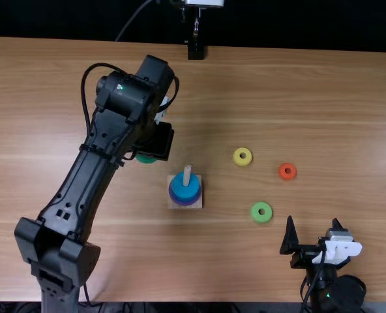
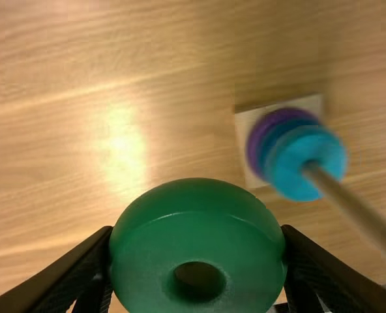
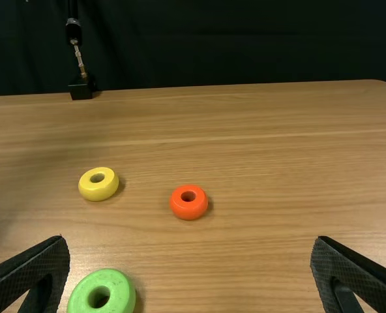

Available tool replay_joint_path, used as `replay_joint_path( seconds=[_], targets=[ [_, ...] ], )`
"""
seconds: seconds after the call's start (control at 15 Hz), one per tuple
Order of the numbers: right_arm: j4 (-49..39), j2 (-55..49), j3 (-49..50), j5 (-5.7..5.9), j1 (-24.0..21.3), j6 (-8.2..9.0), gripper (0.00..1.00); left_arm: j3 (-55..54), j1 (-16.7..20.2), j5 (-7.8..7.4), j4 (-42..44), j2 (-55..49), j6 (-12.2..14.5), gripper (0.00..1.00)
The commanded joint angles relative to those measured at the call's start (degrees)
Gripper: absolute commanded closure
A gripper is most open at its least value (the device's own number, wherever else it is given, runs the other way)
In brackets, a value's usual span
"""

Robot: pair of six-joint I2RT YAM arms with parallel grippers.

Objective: Build the Hanoi tower: stack the rings onto the peg from bottom to top in this color order: purple, dark blue, light blue, dark green, light green, yellow, orange.

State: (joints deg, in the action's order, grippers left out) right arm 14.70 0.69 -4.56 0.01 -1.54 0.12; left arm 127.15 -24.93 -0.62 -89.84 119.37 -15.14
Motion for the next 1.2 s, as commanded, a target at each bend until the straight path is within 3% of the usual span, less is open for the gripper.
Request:
replay_joint_path(
  seconds=[0.0, 0.4, 1.13],
  targets=[
    [3.9, -0.7, 3.7, 0.52, -0.6, 0.09, 0.0, 1.7, -2.5, -0.43, -0.2, -1.8, -3.7, 1.0],
    [3.9, -0.7, 3.7, 0.52, -0.6, 0.09, 0.0, 4.7, -8.0, -0.43, -0.2, -1.7, -8.7, 1.0],
    [3.9, -0.7, 3.7, 0.52, -0.6, 0.09, 0.0, 4.6, -10.6, -0.54, -0.1, -1.7, -9.0, 1.0]
  ],
)
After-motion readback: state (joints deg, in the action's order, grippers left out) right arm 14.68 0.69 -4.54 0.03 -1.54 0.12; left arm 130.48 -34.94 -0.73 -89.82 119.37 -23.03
